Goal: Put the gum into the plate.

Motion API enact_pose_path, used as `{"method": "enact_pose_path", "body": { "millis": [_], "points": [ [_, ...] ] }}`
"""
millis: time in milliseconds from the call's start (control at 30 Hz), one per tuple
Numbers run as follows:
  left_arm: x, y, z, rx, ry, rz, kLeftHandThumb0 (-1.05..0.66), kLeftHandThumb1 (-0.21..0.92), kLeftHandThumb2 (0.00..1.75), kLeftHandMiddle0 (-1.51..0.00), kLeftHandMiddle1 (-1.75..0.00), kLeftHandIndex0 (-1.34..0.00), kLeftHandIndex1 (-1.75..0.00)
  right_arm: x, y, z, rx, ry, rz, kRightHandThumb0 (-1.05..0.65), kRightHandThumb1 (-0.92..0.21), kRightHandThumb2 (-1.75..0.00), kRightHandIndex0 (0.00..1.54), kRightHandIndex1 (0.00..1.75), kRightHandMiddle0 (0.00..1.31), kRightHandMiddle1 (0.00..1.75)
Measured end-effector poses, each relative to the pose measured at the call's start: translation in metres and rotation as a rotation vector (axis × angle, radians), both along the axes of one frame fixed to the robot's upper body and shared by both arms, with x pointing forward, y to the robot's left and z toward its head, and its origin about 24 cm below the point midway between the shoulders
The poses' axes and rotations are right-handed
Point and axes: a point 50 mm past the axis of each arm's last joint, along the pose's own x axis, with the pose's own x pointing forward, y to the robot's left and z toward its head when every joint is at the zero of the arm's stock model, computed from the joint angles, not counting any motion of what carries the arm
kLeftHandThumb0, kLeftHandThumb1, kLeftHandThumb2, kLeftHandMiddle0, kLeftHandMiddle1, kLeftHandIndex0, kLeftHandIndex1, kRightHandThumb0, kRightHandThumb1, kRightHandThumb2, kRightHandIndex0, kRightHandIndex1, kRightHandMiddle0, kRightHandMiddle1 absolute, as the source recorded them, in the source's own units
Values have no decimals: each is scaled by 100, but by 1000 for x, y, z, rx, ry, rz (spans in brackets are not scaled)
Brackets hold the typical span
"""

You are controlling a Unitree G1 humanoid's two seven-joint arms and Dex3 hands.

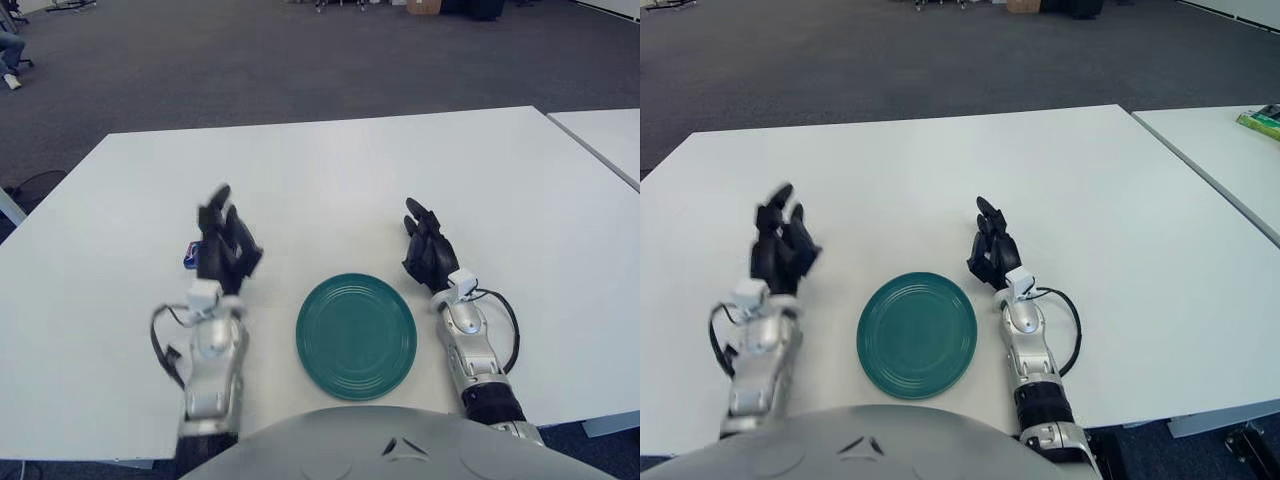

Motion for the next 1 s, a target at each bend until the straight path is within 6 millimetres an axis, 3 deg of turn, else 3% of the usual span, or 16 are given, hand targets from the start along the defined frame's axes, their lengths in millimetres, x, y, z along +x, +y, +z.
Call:
{"method": "enact_pose_path", "body": {
  "millis": [233, 467, 767, 1000],
  "points": [
    [17, 33, 33, 347, -58, 36, -86, 92, 74, -37, -5, 0, -88, 6, 0, -1, -1, -1, 3, -70, -92, -92, 17, 0, 0, 34],
    [26, 59, 45, 738, 77, 28, -98, 92, 74, -34, -3, 0, -90, 11, -1, -2, -3, 8, 14, -71, -92, -90, 14, 0, 0, 30],
    [47, 85, 47, 1179, 264, -47, -103, 92, 69, -30, -1, 0, -98, 15, -3, -4, 10, 14, 19, -70, -92, -90, 16, 1, 0, 32],
    [51, 90, 31, 1305, 357, -172, -103, 92, 58, -30, 0, 0, -100, 18, -2, -4, 11, 4, 22, -68, -92, -90, 18, 2, 0, 36]
  ]
}}
